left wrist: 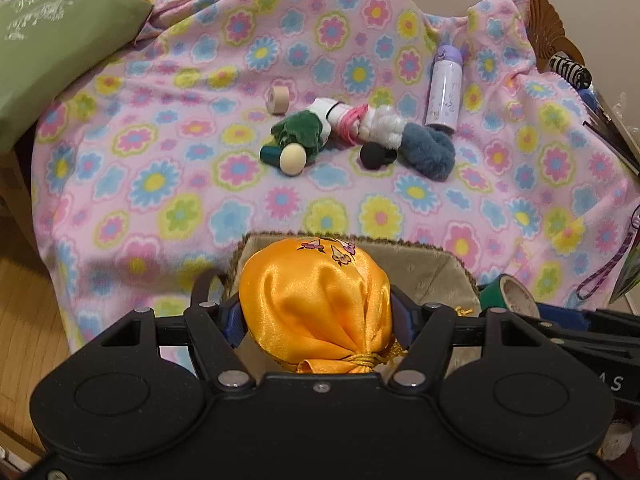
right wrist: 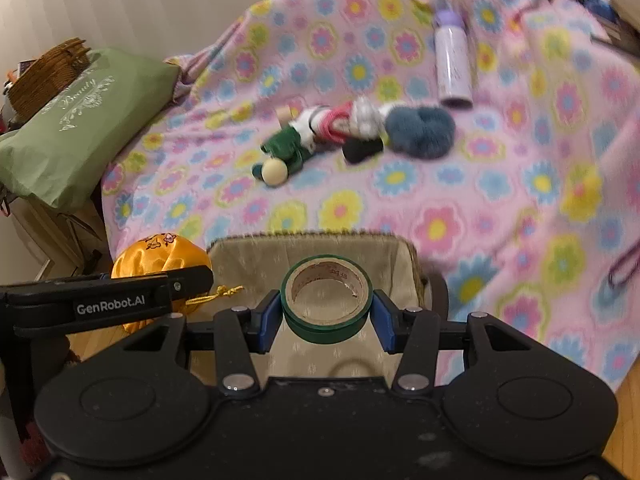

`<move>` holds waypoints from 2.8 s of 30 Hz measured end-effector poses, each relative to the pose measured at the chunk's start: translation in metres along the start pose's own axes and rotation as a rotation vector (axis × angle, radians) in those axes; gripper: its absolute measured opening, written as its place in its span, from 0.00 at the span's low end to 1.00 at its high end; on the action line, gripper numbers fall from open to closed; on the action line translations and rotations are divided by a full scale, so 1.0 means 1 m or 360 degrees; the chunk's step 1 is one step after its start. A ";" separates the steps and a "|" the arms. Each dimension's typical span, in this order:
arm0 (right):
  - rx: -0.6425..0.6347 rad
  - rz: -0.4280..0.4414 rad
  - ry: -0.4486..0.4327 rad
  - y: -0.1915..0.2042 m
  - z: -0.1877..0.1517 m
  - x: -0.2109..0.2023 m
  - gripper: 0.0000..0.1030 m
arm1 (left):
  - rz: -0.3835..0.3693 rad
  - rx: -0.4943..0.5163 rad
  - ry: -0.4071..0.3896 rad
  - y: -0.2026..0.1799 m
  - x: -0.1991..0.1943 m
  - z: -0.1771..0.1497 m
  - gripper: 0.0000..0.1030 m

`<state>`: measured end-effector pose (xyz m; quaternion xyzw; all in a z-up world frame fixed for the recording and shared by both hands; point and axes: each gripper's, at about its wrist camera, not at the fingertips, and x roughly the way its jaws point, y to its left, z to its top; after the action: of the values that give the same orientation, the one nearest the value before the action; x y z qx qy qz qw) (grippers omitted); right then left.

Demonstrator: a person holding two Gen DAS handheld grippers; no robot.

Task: Organize soft objects
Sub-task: 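Carry the pouch and tape roll with both tools over the woven basket, then open both tools to drop the pouch and tape roll into the basket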

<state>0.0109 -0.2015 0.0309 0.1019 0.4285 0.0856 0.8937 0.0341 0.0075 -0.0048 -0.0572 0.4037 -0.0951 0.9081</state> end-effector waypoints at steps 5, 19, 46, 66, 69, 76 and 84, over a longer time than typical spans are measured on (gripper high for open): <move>0.0121 -0.0010 0.0055 -0.013 -0.006 0.000 0.46 | 0.0019 -0.0019 0.0055 0.001 0.005 -0.011 0.62; 0.0149 0.0011 0.0194 -0.012 -0.013 0.012 0.46 | 0.0017 -0.0104 0.0159 0.007 0.017 -0.023 0.62; 0.0025 -0.0024 0.0292 -0.007 -0.011 0.025 0.46 | 0.0020 -0.0168 0.0218 0.013 0.028 -0.027 0.62; -0.0045 -0.0051 0.0282 -0.005 -0.008 0.024 0.47 | 0.0035 -0.0135 0.0200 0.011 0.027 -0.026 0.62; -0.0036 -0.0056 0.0281 -0.005 -0.008 0.024 0.47 | 0.0038 -0.0133 0.0201 0.011 0.027 -0.026 0.62; -0.0033 -0.0058 0.0278 -0.003 -0.008 0.024 0.48 | 0.0063 -0.0098 0.0217 0.009 0.028 -0.028 0.62; -0.0017 -0.0057 0.0284 -0.005 -0.009 0.023 0.49 | 0.0069 -0.0064 0.0242 0.009 0.029 -0.030 0.62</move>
<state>0.0189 -0.1997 0.0068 0.0814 0.5077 0.0806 0.8539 0.0324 0.0093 -0.0474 -0.0593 0.4744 -0.0715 0.8754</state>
